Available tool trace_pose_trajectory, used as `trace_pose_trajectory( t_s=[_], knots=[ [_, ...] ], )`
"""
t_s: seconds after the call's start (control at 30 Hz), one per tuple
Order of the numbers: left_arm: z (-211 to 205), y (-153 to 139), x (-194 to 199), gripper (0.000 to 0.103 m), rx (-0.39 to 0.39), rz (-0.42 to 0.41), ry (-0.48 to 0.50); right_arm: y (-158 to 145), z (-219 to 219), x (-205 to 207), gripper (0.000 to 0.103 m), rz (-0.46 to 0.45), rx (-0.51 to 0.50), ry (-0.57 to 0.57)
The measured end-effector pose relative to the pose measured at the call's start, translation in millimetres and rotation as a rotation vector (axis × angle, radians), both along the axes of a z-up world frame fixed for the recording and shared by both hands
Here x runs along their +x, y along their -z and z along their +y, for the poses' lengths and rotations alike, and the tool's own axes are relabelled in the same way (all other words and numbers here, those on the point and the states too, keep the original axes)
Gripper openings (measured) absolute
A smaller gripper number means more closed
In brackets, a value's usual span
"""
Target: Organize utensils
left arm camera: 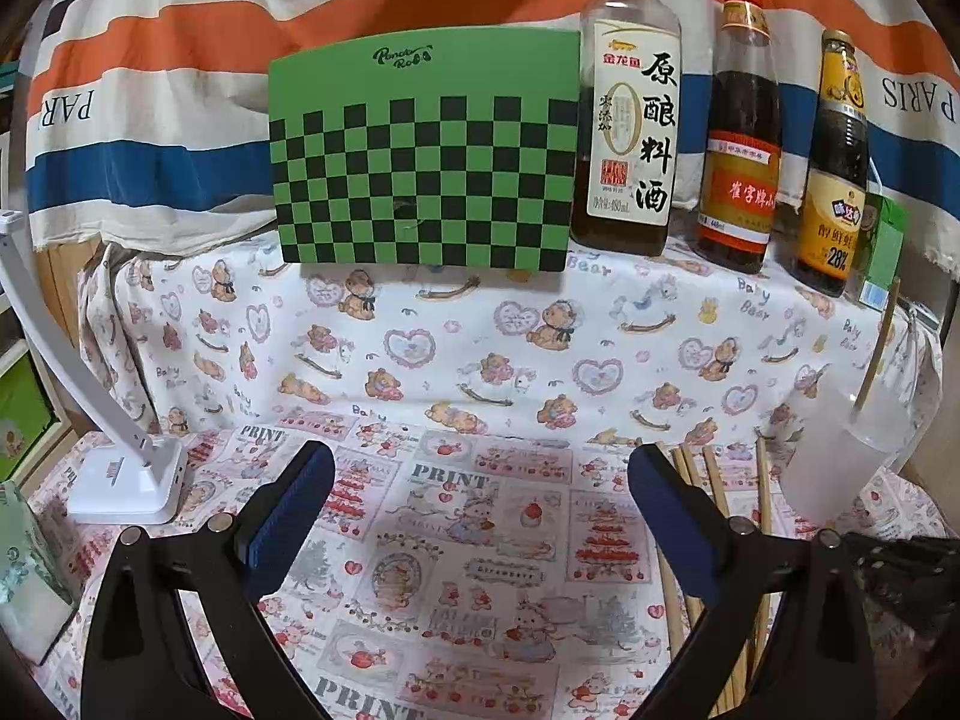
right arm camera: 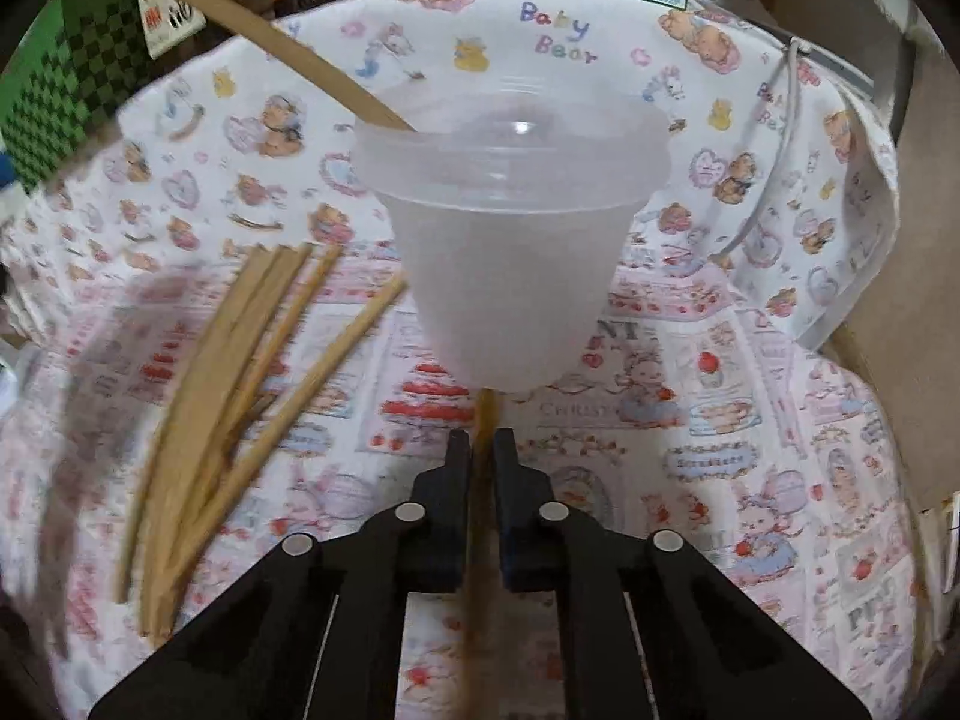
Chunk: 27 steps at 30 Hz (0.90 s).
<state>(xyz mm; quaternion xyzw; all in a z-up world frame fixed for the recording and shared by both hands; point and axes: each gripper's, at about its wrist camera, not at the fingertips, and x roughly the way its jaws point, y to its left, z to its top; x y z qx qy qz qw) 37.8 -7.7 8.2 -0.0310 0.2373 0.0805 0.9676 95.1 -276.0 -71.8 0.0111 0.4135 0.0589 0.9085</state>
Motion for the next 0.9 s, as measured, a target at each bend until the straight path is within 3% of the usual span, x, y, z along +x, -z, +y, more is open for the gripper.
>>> trace_pose_trajectory(
  t_s=[0.2,0.33,0.43,0.47,0.67,0.73,0.9],
  knots=[
    [-5.4,0.0,2.6,0.097,0.041,0.035,0.001,-38.9,-2.2,-27.9,0.008,-0.182,0.130,-0.092],
    [-10.5,5.7,8.1,0.097,0.053,0.094,0.032,-69.7,-10.3,-59.0,0.008,-0.371,0.238,-0.150],
    [-17.7,13.8,15.0,0.097,0.043,0.175,0.091,-90.9,-27.7,-82.4,0.008,-0.547,0.318,-0.086],
    [-21.6,17.2,17.1,0.094,0.039,0.205,0.120,-95.2,-33.0,-87.4,0.008,-0.582,0.339,-0.072],
    [-50.2,39.1,21.2,0.045,-0.006,0.347,0.298,-113.7,-66.3,-107.0,0.008,-0.739,0.393,0.048],
    [-55.8,43.3,20.2,0.035,-0.015,0.371,0.311,-118.7,-76.1,-113.6,0.008,-0.778,0.393,0.074],
    [-67.5,47.7,17.3,0.024,-0.025,0.390,0.365,-124.7,-77.9,-127.7,0.008,-0.868,0.341,0.106]
  ],
)
